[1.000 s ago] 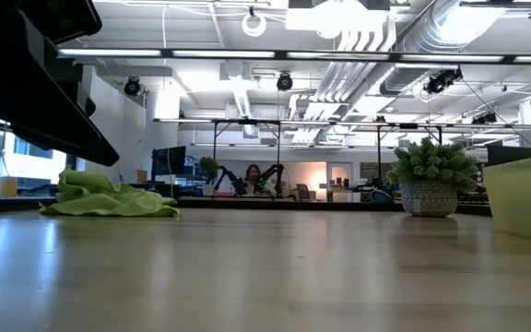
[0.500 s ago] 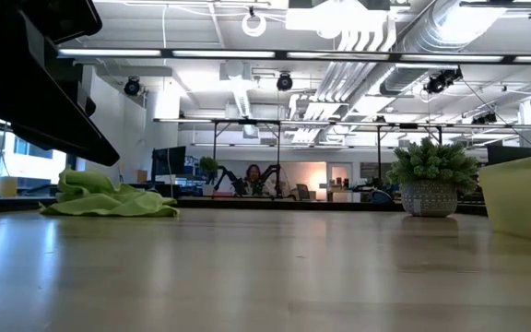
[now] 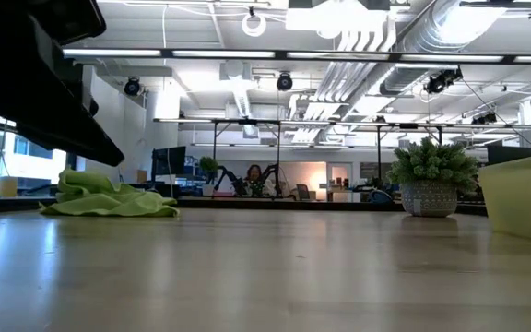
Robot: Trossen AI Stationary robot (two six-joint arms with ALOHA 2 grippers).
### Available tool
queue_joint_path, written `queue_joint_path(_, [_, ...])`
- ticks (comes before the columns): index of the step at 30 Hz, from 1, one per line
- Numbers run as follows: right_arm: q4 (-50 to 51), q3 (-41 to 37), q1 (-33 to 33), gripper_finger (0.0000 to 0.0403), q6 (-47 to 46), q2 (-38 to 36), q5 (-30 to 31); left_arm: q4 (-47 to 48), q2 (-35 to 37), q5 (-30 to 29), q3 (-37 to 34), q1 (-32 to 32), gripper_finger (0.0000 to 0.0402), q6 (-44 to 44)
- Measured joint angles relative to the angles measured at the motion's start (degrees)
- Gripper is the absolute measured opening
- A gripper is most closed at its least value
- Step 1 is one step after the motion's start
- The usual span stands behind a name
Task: Roll microfiber towels into tight, uniform cylinder then place into a basket
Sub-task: Put the yellow microfiber cloth into the yellow bin, then fold the green microfiber cloth
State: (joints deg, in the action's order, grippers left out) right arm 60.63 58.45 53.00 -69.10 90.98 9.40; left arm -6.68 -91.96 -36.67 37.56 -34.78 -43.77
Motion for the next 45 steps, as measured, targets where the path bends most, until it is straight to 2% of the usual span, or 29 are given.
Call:
queue_joint_path(4, [7.05,6.48,-0.25,0.0204,2.46,0.0,2.0,0.0,0.0,-0.64,0.0,2.67,0.0195,0.76])
queue_joint_path(10, [16.92,14.33,-0.25,0.0203,0.19,0.0,13.9,-0.02,1.32,-3.34,0.04,10.63,0.0195,3.46])
queue_joint_path(13, [20.57,16.52,-0.29,0.0203,2.44,0.0,20.9,0.6,2.98,-4.81,0.07,15.65,0.0195,3.5])
queue_joint_path(16, [20.35,18.17,-0.29,0.0203,6.26,0.0,23.33,4.64,4.89,-5.54,0.09,21.09,0.0195,3.48])
queue_joint_path(21, [14.92,19.83,-0.27,0.0203,6.6,-0.02,22.84,17.36,7.0,-5.21,0.09,30.6,0.0195,-0.81])
queue_joint_path(25, [11.35,20.54,-0.28,0.0203,6.58,0.0,18.98,29.66,6.97,0.5,0.02,38.31,0.0195,-9.0])
queue_joint_path(28, [8.82,20.57,-0.27,0.0203,6.6,0.0,15.18,33.66,6.12,4.44,-0.09,42.37,0.0195,-11.4])
queue_joint_path(35, [4.46,20.57,-0.27,0.0203,6.58,0.0,6.84,30.75,2.93,9.92,-1.14,44.7,0.0195,-8.5])
queue_joint_path(39, [3.48,20.57,-0.27,0.0203,6.58,0.0,5.74,26.0,0.65,10.05,-0.98,42.34,0.0195,-8.34])
queue_joint_path(45, [3.33,20.57,-0.27,0.0203,6.58,0.0,5.72,13.1,-1.9,11.72,-1.03,35.79,0.0195,-5.27])
